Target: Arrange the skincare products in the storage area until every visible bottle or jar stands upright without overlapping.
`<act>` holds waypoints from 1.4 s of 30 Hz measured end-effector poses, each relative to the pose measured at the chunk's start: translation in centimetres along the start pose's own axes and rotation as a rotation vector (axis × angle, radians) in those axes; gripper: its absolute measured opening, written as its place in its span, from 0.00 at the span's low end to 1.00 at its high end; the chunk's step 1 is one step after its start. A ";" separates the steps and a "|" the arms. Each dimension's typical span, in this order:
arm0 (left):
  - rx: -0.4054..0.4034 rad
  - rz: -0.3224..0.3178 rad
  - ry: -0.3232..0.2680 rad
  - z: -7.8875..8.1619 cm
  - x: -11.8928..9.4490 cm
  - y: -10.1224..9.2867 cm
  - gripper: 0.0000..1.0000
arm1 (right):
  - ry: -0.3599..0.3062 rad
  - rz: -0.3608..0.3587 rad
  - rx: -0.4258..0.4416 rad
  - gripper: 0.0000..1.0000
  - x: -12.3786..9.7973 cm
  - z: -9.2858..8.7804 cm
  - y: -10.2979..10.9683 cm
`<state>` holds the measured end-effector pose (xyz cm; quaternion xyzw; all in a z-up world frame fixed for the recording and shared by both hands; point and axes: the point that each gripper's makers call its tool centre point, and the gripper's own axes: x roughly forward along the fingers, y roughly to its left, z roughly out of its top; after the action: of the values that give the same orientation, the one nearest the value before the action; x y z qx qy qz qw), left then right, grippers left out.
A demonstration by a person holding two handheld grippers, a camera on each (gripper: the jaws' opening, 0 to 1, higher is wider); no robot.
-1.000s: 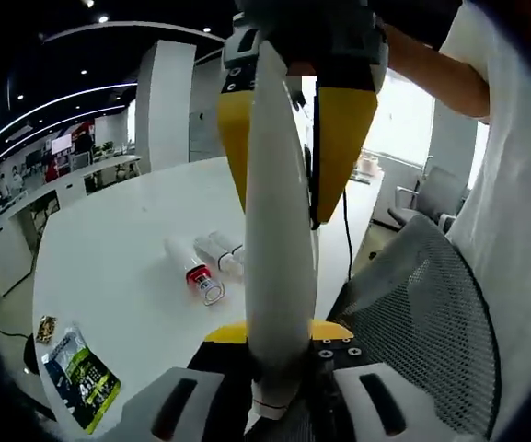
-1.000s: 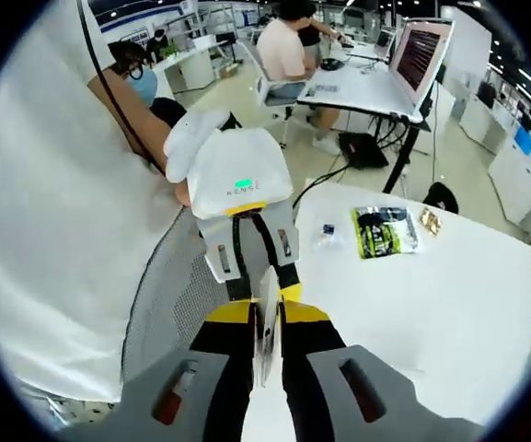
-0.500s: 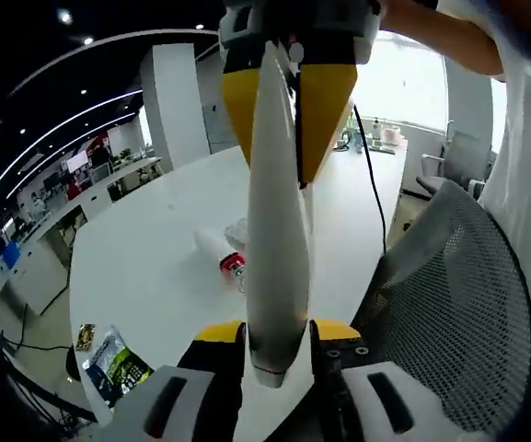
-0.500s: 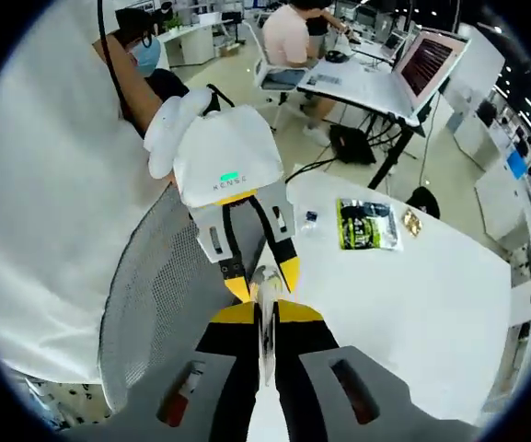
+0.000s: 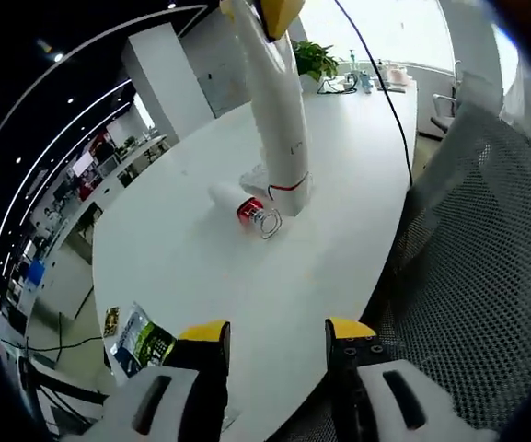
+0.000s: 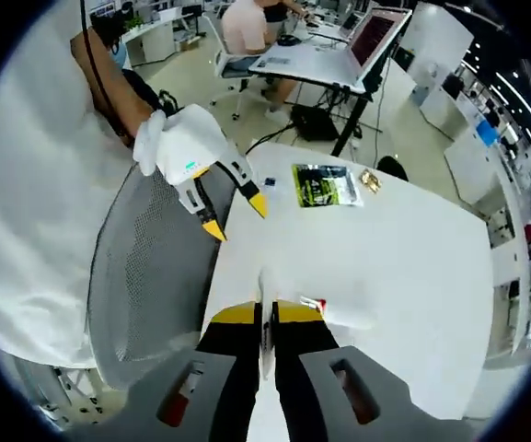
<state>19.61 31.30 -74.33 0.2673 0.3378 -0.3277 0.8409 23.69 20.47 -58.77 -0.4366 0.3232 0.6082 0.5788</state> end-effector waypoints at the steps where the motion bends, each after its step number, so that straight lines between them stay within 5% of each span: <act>1: -0.012 -0.005 0.002 0.0 0.1 0.0 0.43 | 0.005 -0.005 0.005 0.02 -0.2 -0.4 -0.2; 7: -0.010 -0.039 0.042 -0.7 0.5 -0.8 0.43 | 0.006 -0.031 0.047 0.02 -1.8 -2.3 -1.5; 20: -0.025 -0.039 0.080 -1.6 0.6 -0.8 0.43 | 0.061 -0.017 0.082 0.00 -1.6 -7.0 -4.6; 42: -0.012 -0.029 0.111 -2.1 0.8 -0.6 0.43 | 0.159 -0.014 0.074 0.00 -1.9 -12.0 -15.1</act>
<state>18.80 32.06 -76.41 0.2749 0.3896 -0.3223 0.8178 40.41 10.69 -60.29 -0.4641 0.3874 0.5550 0.5714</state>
